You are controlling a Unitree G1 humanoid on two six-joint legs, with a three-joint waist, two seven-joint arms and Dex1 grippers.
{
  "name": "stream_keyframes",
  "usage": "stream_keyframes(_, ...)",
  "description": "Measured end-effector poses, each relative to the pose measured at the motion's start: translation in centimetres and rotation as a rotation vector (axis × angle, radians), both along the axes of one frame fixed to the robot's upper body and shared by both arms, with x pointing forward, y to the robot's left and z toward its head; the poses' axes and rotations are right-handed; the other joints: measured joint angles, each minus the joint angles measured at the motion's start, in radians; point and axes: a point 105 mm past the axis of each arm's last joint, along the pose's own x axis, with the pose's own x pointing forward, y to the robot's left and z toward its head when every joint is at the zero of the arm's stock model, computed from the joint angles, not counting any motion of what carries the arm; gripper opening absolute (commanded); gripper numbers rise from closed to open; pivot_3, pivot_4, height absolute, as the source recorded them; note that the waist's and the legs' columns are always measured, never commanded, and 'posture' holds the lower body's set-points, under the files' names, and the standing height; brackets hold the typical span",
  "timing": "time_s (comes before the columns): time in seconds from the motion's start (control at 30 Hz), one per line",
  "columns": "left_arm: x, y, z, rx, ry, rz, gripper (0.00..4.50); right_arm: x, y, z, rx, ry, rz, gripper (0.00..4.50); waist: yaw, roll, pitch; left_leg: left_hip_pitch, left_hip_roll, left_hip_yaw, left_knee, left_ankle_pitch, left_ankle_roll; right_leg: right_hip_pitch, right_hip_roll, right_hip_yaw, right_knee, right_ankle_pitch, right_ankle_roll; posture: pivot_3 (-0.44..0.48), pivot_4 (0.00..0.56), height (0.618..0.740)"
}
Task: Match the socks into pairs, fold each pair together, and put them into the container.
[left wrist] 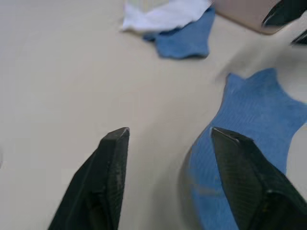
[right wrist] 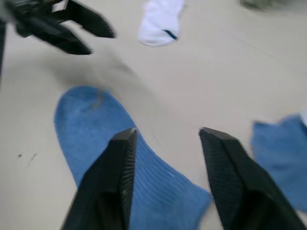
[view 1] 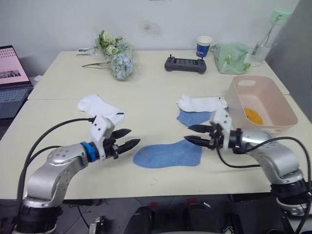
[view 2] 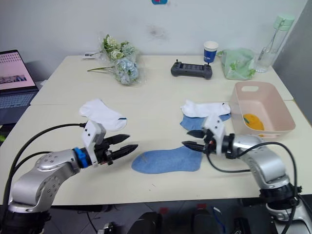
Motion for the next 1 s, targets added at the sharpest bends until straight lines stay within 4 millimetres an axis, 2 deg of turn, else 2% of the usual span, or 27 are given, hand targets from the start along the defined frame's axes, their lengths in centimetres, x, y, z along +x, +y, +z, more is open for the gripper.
stream_keyframes(0.1, -0.4, -2.2, -0.8, 0.023, -0.026, -0.086, 0.93, 0.0, 1.1, -1.6, -0.037, -0.032, 0.035, 0.07, 0.000, 0.000, 0.000, 0.000, 0.000, 0.000, 0.000, 0.000, 0.000, 0.000, 0.000, 0.000, 0.000, 0.000, 0.000, 0.000, 0.150, 0.740)
stream_keyframes(0.17, -0.5, -3.5, -2.0, 0.056, -0.039, -0.120, 0.21, 0.3, 1.2, -3.0, -0.055, -0.037, 0.028, 0.00, 0.000, 0.000, 0.000, 0.000, 0.000, 0.001, 0.000, 0.000, 0.000, 0.000, 0.000, 0.000, 0.000, 0.000, 0.000, 0.000, 0.150, 0.740)
stream_keyframes(0.2, -0.4, -3.7, -3.0, 0.092, -0.041, -0.130, 0.03, 0.3, 1.0, -3.8, -0.069, -0.034, 0.019, 0.00, 0.000, 0.000, 0.000, 0.000, 0.000, 0.000, 0.000, 0.000, 0.000, 0.000, 0.000, 0.000, 0.000, 0.000, 0.000, 0.000, 0.150, 0.740)
stream_keyframes(0.33, 0.5, -2.6, -6.0, 0.193, -0.022, -0.096, 0.03, 0.4, -0.3, -6.5, -0.106, 0.009, -0.028, 0.00, 0.000, 0.000, 0.000, 0.000, 0.000, 0.001, 0.000, 0.000, 0.000, -0.001, 0.002, 0.001, 0.001, 0.000, 0.000, 0.000, 0.150, 0.740)
stream_keyframes(0.53, 0.8, -2.2, -6.9, 0.203, -0.032, -0.096, 0.03, 0.4, -2.3, -7.0, -0.141, -0.023, -0.053, 0.00, 0.000, 0.000, 0.000, 0.001, 0.000, 0.000, 0.000, 0.000, 0.000, 0.000, 0.001, 0.000, 0.001, 0.000, 0.000, 0.000, 0.150, 0.740)
stream_keyframes(0.7, 0.7, -1.6, -6.5, 0.166, -0.029, -0.105, 0.03, -0.2, -3.6, -6.8, -0.108, 0.024, -0.078, 0.00, 0.001, 0.000, -0.001, 0.001, 0.000, 0.000, 0.000, 0.000, 0.000, 0.000, 0.001, 0.001, 0.001, 0.000, 0.000, 0.000, 0.150, 0.740)
stream_keyframes(0.77, 0.6, -1.4, -5.7, 0.132, -0.036, -0.116, 0.03, -0.6, -3.2, -5.9, -0.052, 0.048, -0.061, 0.00, -0.002, 0.000, -0.001, 0.000, 0.001, 0.000, 0.000, 0.000, 0.000, 0.000, 0.001, 0.001, 0.001, 0.000, 0.000, 0.000, 0.150, 0.740)
stream_keyframes(0.9, -0.4, -2.1, -3.7, 0.104, -0.077, -0.192, 0.03, -1.3, -1.8, -3.8, -0.003, 0.026, 0.022, 0.00, -0.002, 0.000, -0.001, 0.001, 0.000, -0.001, 0.000, 0.000, 0.000, 0.000, 0.001, 0.001, 0.001, 0.000, 0.000, 0.000, 0.150, 0.740)
stream_keyframes(1.0, -1.7, -2.3, -4.1, 0.115, -0.049, -0.237, 0.03, -1.8, -1.5, -4.4, -0.034, 0.054, 0.060, 0.00, -0.001, 0.000, -0.001, 0.001, 0.000, 0.000, 0.000, 0.000, 0.000, 0.000, 0.001, 0.001, 0.001, 0.000, 0.000, 0.000, 0.150, 0.740)
